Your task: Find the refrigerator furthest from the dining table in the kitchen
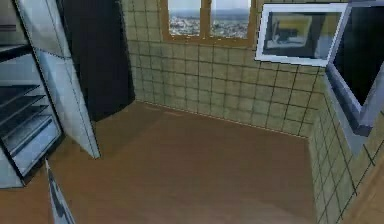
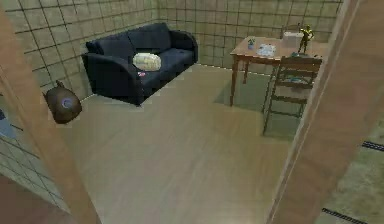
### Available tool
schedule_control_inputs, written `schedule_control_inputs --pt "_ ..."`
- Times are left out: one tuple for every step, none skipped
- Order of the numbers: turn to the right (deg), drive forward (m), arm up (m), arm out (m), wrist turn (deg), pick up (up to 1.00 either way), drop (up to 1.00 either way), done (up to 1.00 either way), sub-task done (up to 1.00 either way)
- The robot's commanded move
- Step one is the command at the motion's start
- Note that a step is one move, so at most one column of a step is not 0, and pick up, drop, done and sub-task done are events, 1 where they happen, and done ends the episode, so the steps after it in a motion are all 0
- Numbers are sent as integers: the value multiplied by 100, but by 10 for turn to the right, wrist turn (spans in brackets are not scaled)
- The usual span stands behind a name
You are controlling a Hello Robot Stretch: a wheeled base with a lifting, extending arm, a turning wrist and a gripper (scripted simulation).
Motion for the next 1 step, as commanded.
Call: schedule_control_inputs --pt "-450 0 0 0 0 0 0 0 0"
